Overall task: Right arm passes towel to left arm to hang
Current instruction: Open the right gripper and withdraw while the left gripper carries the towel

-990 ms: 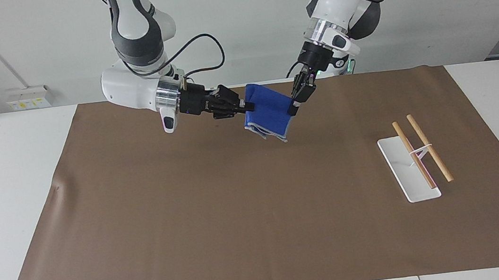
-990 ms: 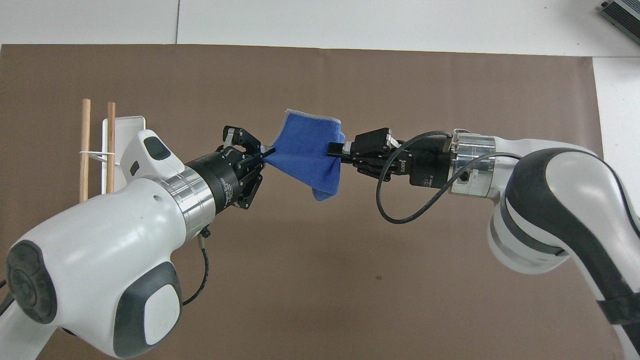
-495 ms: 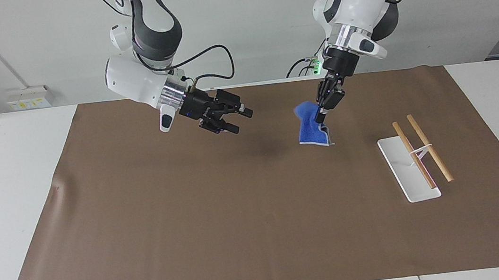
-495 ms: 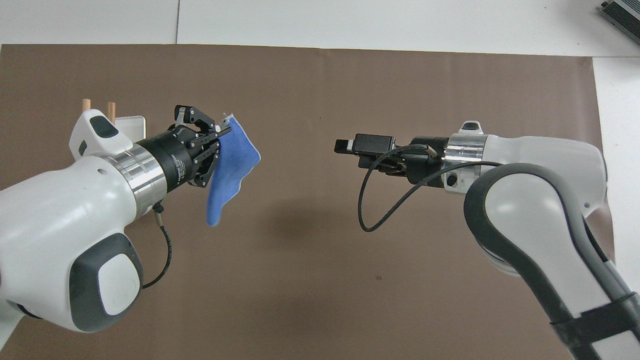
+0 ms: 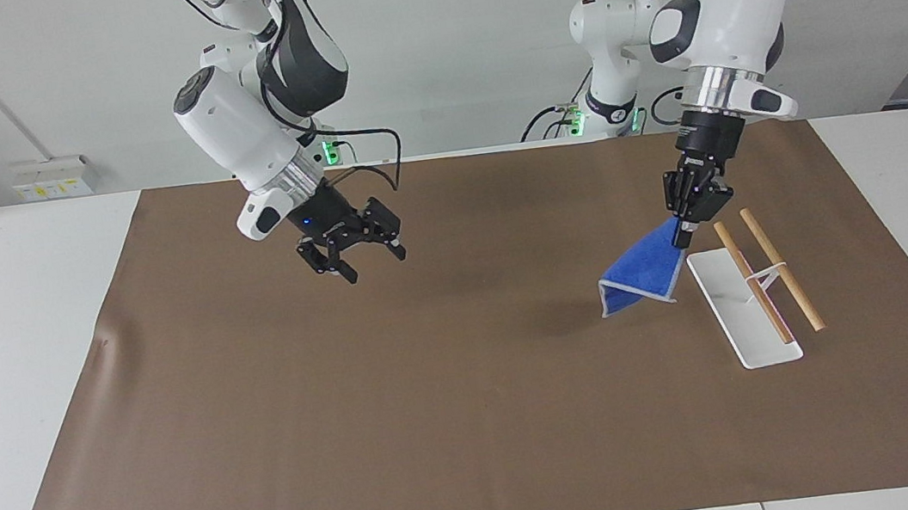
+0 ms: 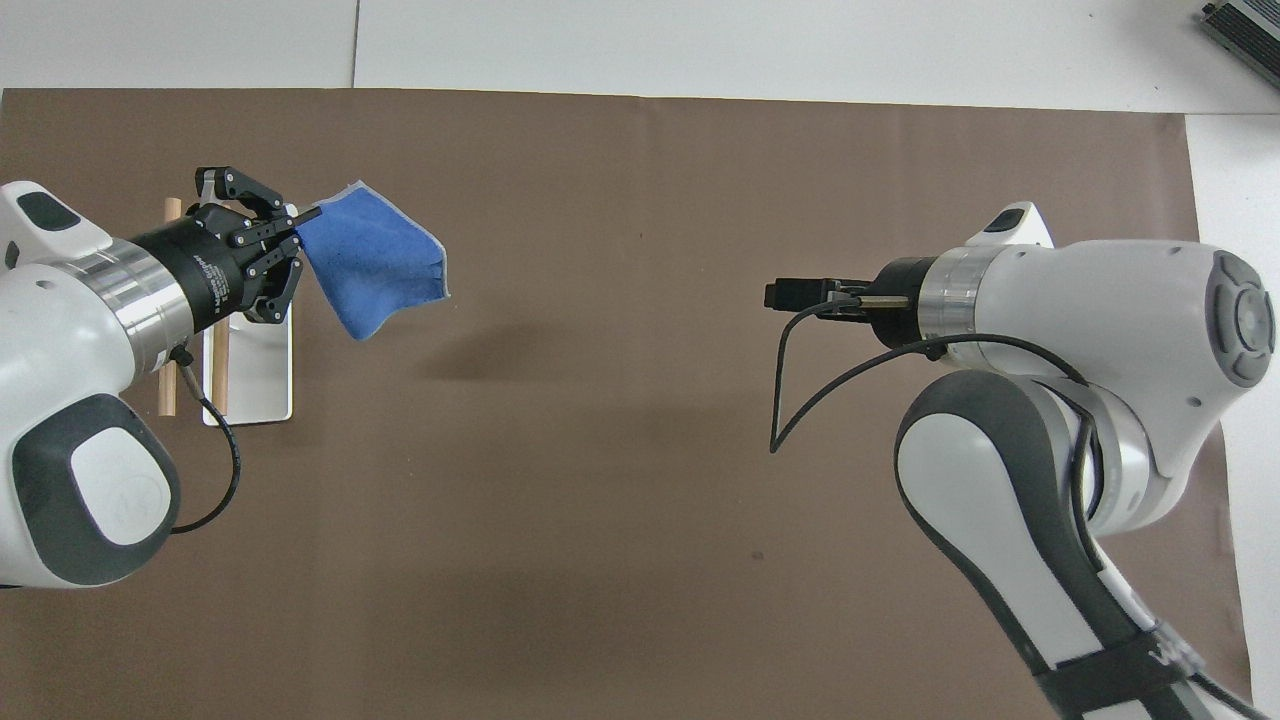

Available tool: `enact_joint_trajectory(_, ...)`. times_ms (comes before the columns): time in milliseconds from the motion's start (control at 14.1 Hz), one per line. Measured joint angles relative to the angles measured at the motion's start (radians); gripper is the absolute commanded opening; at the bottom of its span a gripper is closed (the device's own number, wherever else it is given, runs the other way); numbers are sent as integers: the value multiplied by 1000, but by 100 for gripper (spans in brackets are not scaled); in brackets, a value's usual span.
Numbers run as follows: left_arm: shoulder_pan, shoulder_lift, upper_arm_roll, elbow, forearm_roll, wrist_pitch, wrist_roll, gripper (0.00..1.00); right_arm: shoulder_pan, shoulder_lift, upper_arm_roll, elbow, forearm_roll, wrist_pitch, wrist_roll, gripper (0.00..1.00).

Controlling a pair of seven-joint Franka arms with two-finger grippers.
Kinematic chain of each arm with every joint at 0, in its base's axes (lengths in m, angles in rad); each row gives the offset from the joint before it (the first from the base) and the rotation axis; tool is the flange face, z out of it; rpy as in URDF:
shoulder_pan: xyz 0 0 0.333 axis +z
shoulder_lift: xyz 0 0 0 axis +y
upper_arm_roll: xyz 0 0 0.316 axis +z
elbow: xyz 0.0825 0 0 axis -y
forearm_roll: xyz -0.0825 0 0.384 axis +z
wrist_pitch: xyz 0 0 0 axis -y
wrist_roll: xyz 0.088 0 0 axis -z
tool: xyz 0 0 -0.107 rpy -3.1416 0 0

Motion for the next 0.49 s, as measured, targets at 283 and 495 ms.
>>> enact_joint_trajectory(283,90,57,0,-2,0,47,5,0,-51,-1,-2,10,-293,-76,72,100)
enact_joint_trajectory(495,147,92,0,-2,0,77,5,0,-82,-6,-3,75,-369,-205,113,100)
